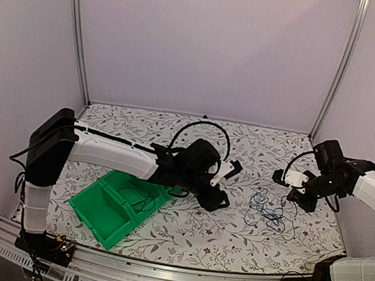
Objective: Untangle the cables
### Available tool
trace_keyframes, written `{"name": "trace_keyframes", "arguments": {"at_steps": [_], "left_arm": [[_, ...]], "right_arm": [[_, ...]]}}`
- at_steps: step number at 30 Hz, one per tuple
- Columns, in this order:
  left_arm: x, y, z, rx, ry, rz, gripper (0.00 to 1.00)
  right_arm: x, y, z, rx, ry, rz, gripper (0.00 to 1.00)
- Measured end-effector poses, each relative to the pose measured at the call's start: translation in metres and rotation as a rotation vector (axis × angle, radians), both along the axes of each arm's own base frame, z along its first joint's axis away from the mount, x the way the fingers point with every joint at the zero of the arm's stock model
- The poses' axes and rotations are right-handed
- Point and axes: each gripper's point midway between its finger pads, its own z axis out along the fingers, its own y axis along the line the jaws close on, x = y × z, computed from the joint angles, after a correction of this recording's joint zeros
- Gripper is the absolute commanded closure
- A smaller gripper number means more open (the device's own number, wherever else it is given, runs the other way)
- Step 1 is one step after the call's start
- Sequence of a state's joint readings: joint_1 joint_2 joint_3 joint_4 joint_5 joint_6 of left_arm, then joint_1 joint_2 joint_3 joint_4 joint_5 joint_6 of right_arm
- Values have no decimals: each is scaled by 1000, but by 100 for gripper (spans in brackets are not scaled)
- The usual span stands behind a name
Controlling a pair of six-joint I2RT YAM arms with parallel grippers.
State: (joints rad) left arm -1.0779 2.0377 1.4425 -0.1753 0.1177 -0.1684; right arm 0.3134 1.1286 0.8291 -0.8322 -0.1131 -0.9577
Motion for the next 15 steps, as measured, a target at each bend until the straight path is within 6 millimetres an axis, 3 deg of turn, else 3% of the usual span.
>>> {"name": "trace_keyframes", "arguments": {"at_steps": [5, 12, 15], "left_arm": [[0, -29, 36, -151, -113, -56, 33], [-2, -71, 104, -401, -242, -82, 33], [6, -87, 121, -474, -259, -63, 34]], "right_arm": [[18, 20, 50, 122, -80, -3, 100], [24, 36, 70, 225, -70, -11, 100], [24, 41, 76, 254, -67, -9, 100]]}}
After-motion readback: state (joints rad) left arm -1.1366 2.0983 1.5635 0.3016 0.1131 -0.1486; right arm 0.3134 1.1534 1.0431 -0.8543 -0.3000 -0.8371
